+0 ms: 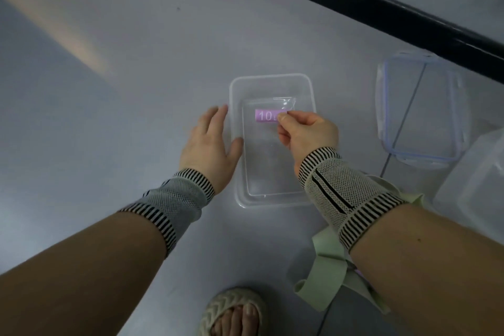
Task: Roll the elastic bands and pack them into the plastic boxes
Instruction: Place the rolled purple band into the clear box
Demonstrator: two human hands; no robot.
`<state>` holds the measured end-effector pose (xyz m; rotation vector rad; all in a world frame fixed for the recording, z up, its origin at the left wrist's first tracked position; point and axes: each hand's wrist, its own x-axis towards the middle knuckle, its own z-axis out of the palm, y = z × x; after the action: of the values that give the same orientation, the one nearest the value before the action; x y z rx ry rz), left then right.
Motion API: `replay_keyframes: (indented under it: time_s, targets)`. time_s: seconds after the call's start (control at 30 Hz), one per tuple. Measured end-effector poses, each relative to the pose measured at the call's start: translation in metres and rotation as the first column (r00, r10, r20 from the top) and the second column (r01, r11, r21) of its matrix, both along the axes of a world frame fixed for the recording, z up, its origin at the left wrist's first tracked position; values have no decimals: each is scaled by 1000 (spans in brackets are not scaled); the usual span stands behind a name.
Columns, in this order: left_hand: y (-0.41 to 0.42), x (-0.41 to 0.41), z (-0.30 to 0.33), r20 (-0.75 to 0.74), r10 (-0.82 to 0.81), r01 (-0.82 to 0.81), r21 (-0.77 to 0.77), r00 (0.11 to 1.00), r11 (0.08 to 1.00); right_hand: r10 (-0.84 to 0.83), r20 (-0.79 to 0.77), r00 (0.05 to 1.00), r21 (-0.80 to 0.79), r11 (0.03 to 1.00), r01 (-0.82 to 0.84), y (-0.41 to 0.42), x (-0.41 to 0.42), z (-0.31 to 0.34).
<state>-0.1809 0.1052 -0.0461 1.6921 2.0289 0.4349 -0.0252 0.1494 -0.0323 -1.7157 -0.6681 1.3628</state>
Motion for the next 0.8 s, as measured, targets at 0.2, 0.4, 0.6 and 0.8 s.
replay_keyframes:
  time_s: [0.2,0.4,0.6,0.8]
  targets:
    - [35,-11,-25,-103,-172,175,18,980,984,33,89,996,15,999,-34,17,-19,-23]
    - [33,-5,-35,21,-131,131,15,991,991,73,251,965,37,996,-85,37,-29,-48]
    - [33,-5,-41,141,-107,104,32,984,994,134,404,905,33,987,-160,50,-40,-64]
    - [33,-3,-44,215,-97,85,64,972,994,129,519,845,4,988,-153,55,-54,-87]
